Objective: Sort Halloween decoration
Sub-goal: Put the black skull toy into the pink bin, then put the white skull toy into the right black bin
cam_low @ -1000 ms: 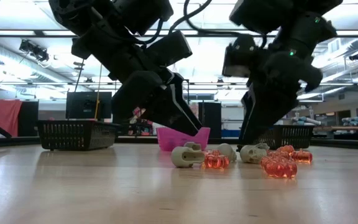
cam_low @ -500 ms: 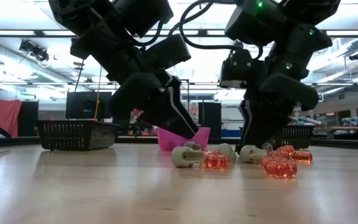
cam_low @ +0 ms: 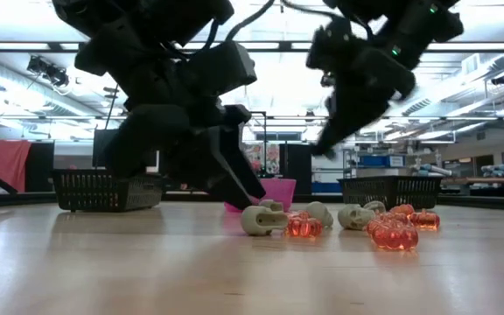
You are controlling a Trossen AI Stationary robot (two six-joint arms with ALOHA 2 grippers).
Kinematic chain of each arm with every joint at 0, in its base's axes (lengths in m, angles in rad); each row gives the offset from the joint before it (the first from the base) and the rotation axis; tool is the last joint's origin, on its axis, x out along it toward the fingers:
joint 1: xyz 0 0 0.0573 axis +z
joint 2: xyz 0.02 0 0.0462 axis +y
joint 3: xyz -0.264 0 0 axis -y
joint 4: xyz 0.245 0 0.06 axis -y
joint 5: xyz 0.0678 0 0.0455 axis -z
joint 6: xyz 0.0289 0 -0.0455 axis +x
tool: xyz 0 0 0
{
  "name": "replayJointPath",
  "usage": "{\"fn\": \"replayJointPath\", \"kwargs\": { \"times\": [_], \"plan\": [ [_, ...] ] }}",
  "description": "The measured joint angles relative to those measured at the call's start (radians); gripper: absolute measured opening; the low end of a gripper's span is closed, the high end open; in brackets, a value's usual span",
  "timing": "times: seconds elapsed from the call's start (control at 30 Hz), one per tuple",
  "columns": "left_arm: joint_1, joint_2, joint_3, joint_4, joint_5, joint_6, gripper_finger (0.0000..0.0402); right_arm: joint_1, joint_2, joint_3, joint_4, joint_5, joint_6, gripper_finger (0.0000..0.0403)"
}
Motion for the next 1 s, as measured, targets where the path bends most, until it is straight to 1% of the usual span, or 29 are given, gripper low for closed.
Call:
{"fn": "replayJointPath", "kwargs": {
  "times": [0.1, 0.23, 0.37, 0.43, 0.5, 0.67, 0.73, 0.87, 1.0],
  "plan": [
    [0.003, 0.000, 0.000, 0.002, 0.002, 0.009, 0.0150, -0.030, -0.003, 0.000, 0.095, -0.001, -0.078, 0.0057],
    [0.016, 0.000, -0.001, -0.005, 0.003, 0.010, 0.0150, -0.082, 0.053, 0.001, 0.252, -0.010, -0.168, 0.0058],
    [0.012, 0.000, -0.001, -0.024, 0.005, 0.005, 0.0150, -0.142, 0.101, 0.001, 0.372, -0.027, -0.219, 0.0058],
    [0.012, 0.000, -0.004, -0.038, 0.006, -0.003, 0.0150, -0.173, 0.118, 0.001, 0.391, -0.041, -0.222, 0.0058],
    [0.012, 0.000, -0.032, -0.010, 0.006, -0.012, 0.0150, -0.201, 0.120, 0.000, 0.390, -0.079, -0.222, 0.0059],
    [0.015, -0.002, -0.108, 0.124, -0.005, -0.027, 0.0150, -0.241, 0.119, 0.000, 0.392, -0.186, -0.215, 0.0070],
    [0.015, -0.002, -0.114, 0.146, -0.025, -0.027, 0.0150, -0.246, 0.119, 0.000, 0.389, -0.209, -0.214, 0.0084],
    [0.026, 0.000, -0.114, 0.165, -0.059, -0.031, 0.0150, -0.250, 0.119, 0.000, 0.388, -0.211, -0.214, 0.0122],
    [0.049, 0.000, -0.115, 0.191, -0.081, -0.096, 0.0150, -0.250, 0.116, 0.000, 0.376, -0.199, -0.214, 0.0151]
  ]
}}
